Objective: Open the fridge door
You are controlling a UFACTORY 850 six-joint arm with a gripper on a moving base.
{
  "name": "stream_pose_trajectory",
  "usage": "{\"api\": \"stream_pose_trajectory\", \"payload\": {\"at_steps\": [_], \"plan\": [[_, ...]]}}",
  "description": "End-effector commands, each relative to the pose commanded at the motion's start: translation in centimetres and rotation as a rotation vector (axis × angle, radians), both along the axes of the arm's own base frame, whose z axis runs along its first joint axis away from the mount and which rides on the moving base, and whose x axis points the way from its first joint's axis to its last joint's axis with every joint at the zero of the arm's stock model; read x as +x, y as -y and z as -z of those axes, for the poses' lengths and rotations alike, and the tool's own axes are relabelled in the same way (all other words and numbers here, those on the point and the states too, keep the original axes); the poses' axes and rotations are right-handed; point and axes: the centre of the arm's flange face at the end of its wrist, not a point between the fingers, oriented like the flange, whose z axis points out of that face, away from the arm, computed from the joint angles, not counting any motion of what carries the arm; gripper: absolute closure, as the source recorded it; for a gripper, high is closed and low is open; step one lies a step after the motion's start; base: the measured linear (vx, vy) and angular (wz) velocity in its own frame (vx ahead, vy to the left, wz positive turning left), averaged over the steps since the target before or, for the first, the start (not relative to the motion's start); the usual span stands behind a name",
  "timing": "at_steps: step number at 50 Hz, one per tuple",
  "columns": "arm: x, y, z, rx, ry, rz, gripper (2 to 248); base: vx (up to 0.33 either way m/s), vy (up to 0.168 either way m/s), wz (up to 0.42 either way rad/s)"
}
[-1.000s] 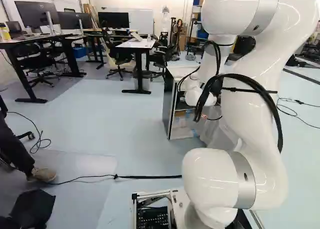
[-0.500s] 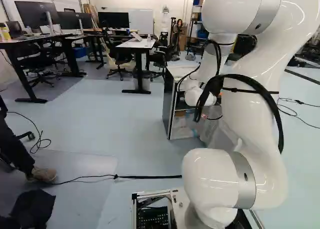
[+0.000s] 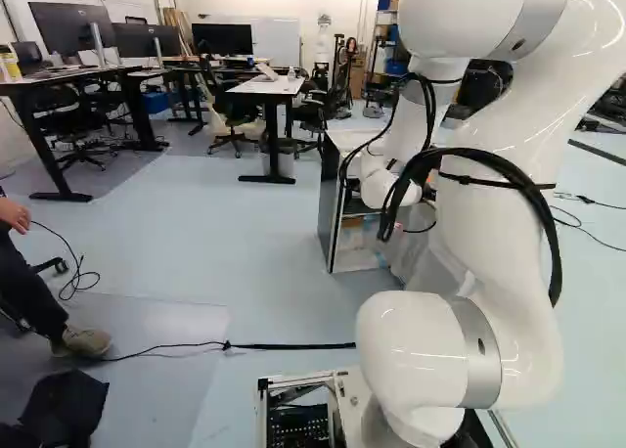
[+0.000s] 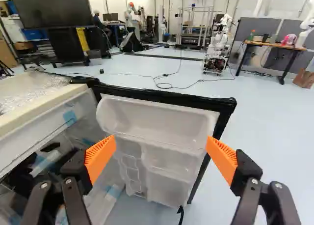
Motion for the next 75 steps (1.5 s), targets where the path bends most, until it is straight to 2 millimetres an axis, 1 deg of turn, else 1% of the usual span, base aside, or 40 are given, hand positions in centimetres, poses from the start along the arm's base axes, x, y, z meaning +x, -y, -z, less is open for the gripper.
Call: {"api": "stream_pose_trajectory", "payload": {"at_steps": [17, 33, 54, 75], "plan": [[-0.8, -1.9, -1.1, 0.012, 0.013, -0.141, 3, 0.0, 0.0, 0.0], [-2.1, -4.3, -2.3, 0.025, 0.021, -0.308, 3, 0.0, 0.0, 0.0], [-4.7, -8.1, -3.5, 0.041, 0.015, -0.573, 3, 0.0, 0.0, 0.0], [-7.6, -11.3, -3.9, 0.048, -0.008, -0.801, 3, 0.0, 0.0, 0.0]]}}
